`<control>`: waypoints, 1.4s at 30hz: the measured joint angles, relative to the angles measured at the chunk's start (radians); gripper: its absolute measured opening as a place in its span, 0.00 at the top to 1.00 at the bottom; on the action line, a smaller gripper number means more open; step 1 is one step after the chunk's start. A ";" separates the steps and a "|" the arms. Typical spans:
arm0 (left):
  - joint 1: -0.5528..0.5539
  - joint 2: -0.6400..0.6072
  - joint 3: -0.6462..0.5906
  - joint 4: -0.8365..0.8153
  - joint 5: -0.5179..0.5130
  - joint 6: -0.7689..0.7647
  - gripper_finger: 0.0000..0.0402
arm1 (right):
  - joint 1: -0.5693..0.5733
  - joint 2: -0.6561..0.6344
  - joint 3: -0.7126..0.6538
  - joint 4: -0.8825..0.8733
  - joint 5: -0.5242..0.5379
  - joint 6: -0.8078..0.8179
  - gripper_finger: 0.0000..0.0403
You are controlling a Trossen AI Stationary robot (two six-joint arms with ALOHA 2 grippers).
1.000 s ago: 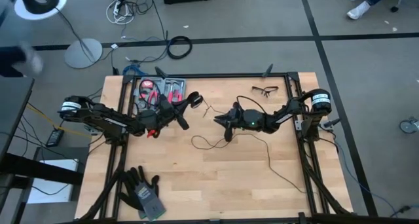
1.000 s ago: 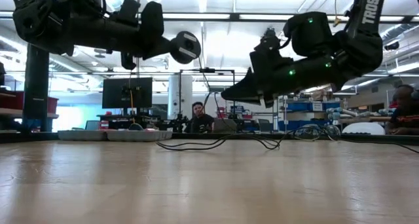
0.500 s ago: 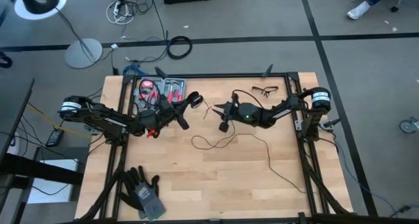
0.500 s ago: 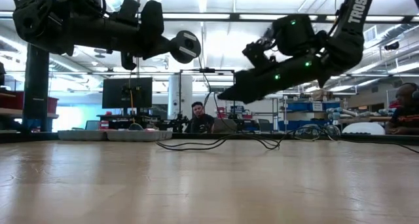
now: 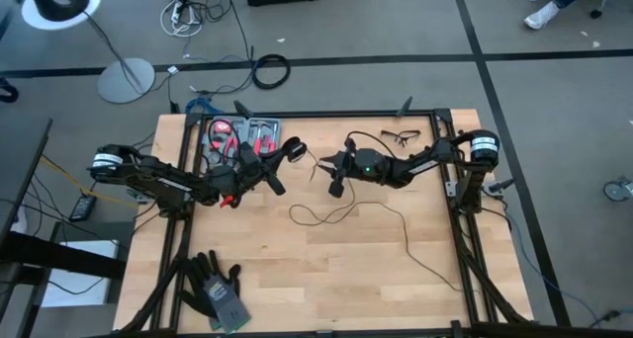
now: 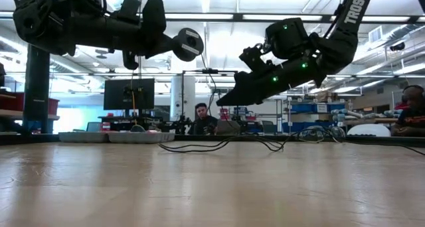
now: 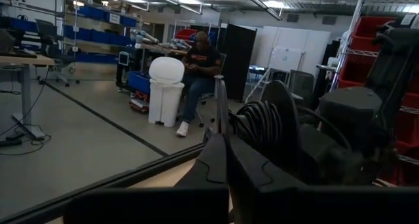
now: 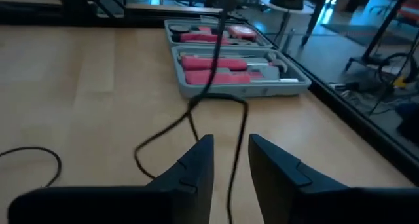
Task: Coil cords
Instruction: Coil the black wire on the black spool
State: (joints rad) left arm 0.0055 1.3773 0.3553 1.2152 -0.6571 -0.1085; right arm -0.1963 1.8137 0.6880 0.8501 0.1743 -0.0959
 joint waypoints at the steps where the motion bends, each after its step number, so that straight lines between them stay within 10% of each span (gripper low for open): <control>1: 0.000 0.000 0.000 0.001 0.000 0.000 1.00 | 0.000 0.000 0.000 -0.001 -0.009 0.007 0.77; 12: 0.000 -0.016 0.000 0.148 0.018 0.100 1.00 | -0.016 -0.007 -0.012 -0.121 0.035 0.146 0.99; 28: 0.000 -0.257 0.000 0.054 -0.149 0.343 1.00 | 0.096 -0.263 -0.145 -0.806 0.293 0.460 1.00; 42: -0.001 -0.257 0.000 -0.120 -0.162 0.231 1.00 | 0.154 -0.541 -0.167 -0.905 0.262 0.447 0.87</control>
State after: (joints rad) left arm 0.0048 1.1198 0.3557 1.0948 -0.8187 0.1227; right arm -0.0425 1.2729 0.5205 -0.0550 0.4360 0.3516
